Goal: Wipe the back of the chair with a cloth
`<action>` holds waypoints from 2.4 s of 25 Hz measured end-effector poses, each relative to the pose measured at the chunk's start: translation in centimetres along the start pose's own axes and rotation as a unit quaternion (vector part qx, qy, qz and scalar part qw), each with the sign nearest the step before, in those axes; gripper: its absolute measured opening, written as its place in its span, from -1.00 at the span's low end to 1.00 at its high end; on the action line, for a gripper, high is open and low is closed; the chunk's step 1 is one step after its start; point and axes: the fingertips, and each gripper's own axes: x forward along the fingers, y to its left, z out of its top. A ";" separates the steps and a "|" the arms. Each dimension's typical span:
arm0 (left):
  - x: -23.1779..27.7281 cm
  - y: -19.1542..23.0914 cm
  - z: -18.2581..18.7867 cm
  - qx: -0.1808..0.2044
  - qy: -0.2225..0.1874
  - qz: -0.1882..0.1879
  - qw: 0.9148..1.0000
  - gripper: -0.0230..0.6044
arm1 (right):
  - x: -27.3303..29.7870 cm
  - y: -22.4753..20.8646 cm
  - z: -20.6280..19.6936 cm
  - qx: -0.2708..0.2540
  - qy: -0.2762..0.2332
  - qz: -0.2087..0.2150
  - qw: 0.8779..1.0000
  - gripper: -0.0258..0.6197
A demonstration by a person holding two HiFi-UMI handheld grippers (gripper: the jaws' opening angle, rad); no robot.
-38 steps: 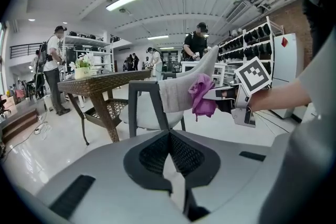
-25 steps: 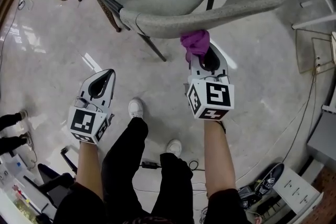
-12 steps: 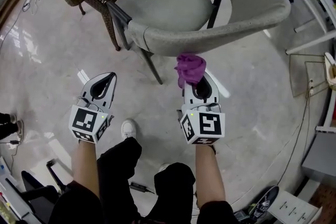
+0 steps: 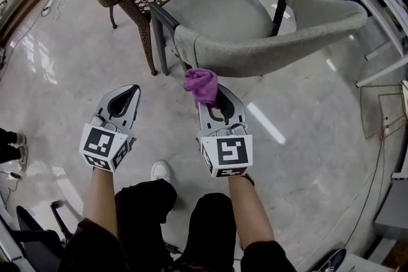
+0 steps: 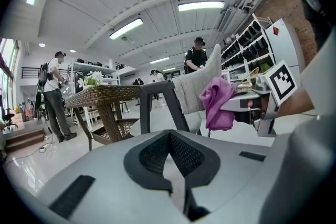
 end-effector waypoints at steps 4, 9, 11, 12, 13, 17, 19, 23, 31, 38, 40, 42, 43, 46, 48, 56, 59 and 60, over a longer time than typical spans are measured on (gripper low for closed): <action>-0.5 1.1 -1.4 0.024 0.006 0.014 1.000 -0.90 | 2.2 1.1 -0.7 0.000 -0.013 0.014 1.000 -0.63; -0.7 1.4 -2.2 0.041 0.002 0.026 0.999 -0.90 | 3.0 -0.2 -2.0 0.025 -0.019 0.002 1.000 -0.63; -0.6 0.9 -2.4 0.050 0.003 0.022 0.998 -0.90 | 2.8 -1.3 -2.0 0.033 -0.022 -0.003 0.999 -0.63; -0.7 0.5 -2.4 0.056 0.003 0.018 0.998 -0.90 | 2.7 -1.6 -2.0 0.032 -0.023 -0.001 0.999 -0.63; -0.7 0.0 -2.4 0.061 0.004 0.012 0.998 -0.90 | 2.5 -1.7 -2.0 0.028 -0.024 -0.001 0.999 -0.63; -0.6 -2.6 -1.7 0.083 -0.002 -0.018 0.996 -0.90 | 1.1 -2.6 -1.9 0.040 -0.033 -0.014 0.999 -0.63; -0.5 -3.4 -1.3 0.085 -0.007 -0.029 0.996 -0.90 | 0.2 -3.5 -1.7 0.045 -0.037 -0.026 0.998 -0.63; -0.1 -5.0 -1.1 0.084 -0.013 -0.047 0.995 -0.90 | -1.9 -6.7 -1.8 0.053 -0.042 -0.062 0.996 -0.63; 1.4 -7.0 -0.3 0.099 -0.025 -0.073 0.992 -0.90 | -5.2 -16.2 -3.0 0.044 -0.019 -0.166 0.985 -0.63; 2.0 -7.1 -0.5 0.102 -0.028 -0.074 0.992 -0.90 | -5.6 -15.6 -3.7 0.035 -0.019 -0.159 0.986 -0.63; 2.2 -6.9 -0.6 0.098 -0.031 -0.072 0.992 -0.90 | -5.7 -15.2 -3.8 0.031 -0.022 -0.156 0.987 -0.63; 2.3 -6.5 -0.6 0.089 -0.034 -0.069 0.993 -0.90 | -5.9 -14.7 -3.9 0.023 -0.022 -0.154 0.988 -0.63; 2.4 -6.3 -0.6 0.084 -0.035 -0.068 0.994 -0.90 | -6.0 -14.5 -3.9 0.021 -0.025 -0.154 0.987 -0.63; 3.0 -5.7 -0.4 0.077 -0.033 -0.070 0.994 -0.90 | -5.9 -13.9 -3.4 0.017 -0.036 -0.153 0.987 -0.63; 3.5 -5.5 -0.4 0.078 -0.025 -0.075 0.994 -0.90 | -5.6 -13.6 -3.0 0.014 -0.037 -0.152 0.988 -0.63; 4.2 -4.2 3.6 0.038 -0.032 -0.070 0.996 -0.90 | -5.4 -12.4 -0.2 -0.007 -0.028 -0.151 0.988 -0.63; 3.6 -3.6 5.6 0.035 -0.032 -0.071 0.996 -0.90 | -5.7 -12.5 1.2 0.008 -0.011 -0.156 0.988 -0.63; 3.5 -3.4 6.2 0.029 -0.027 -0.070 0.997 -0.90 | -5.9 -12.5 1.7 0.010 -0.006 -0.157 0.987 -0.63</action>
